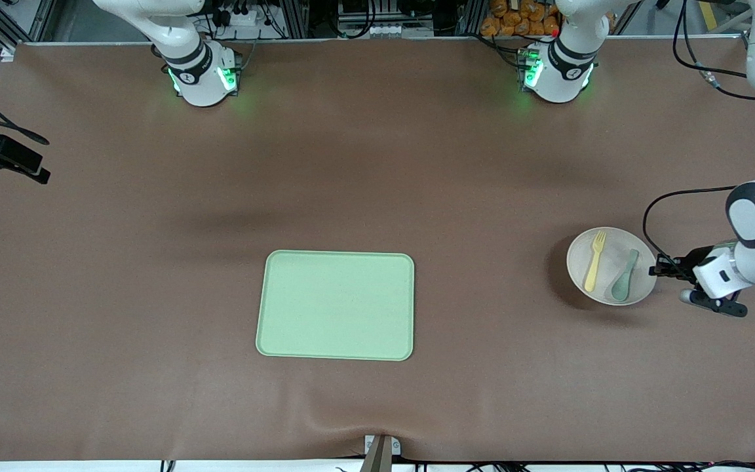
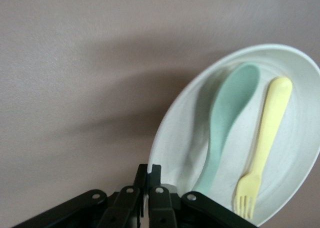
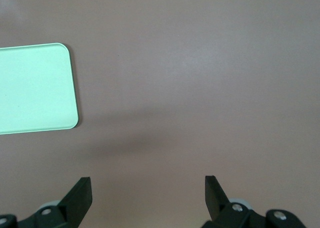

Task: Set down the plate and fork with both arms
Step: 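Lift the plate with the left gripper and carry it over the green tray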

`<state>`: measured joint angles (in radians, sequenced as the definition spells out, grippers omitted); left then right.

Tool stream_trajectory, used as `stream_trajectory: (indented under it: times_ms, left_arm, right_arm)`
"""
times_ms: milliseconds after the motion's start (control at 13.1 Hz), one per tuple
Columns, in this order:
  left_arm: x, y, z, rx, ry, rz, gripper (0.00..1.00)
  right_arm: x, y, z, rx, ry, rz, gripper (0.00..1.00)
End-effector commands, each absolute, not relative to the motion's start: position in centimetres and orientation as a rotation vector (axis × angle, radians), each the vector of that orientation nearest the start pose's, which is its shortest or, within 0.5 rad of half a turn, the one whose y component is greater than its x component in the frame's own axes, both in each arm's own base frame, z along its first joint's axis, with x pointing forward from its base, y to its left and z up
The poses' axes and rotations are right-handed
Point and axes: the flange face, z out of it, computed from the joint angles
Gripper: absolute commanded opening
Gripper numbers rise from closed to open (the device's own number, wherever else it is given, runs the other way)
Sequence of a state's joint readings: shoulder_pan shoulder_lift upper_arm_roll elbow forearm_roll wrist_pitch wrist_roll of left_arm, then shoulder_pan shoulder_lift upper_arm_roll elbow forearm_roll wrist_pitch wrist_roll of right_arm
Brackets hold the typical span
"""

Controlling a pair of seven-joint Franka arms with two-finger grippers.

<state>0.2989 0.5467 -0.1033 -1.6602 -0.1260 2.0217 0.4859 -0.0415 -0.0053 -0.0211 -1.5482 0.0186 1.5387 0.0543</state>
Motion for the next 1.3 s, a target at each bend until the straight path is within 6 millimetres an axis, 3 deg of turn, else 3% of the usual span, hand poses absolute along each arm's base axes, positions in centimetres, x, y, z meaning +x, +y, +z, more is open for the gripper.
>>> stream_trajectory:
  times_ms: [0, 153, 382, 840, 1069, 1221]
  left_arm:
    - [65.7, 11.5, 30.2, -3.397, 0.196, 0.19, 0.0]
    - [66.6, 9.8, 30.3, -3.404, 0.13, 0.19, 0.0]
    - [68.5, 4.4, 30.4, -3.394, 0.107, 0.196, 0.0]
    - [69.3, -13.9, 30.7, -3.379, -0.083, 0.287, 0.0]
    - [68.4, -23.7, 31.1, -3.382, -0.169, 0.277, 0.0]
    - [67.7, -28.8, 31.0, -3.422, -0.196, 0.23, 0.0]
  right_arm:
    - [55.0, -3.4, 63.8, -3.102, 0.198, 0.012, 1.0]
    - [55.0, -3.4, 63.8, -3.102, 0.198, 0.012, 1.0]
    - [55.0, -3.5, 63.8, -3.101, 0.2, 0.012, 1.0]
    - [55.0, -3.5, 63.8, -3.101, 0.2, 0.012, 1.0]
    - [55.0, -3.5, 63.8, -3.101, 0.2, 0.014, 1.0]
    - [55.0, -3.5, 63.8, -3.103, 0.205, 0.014, 1.0]
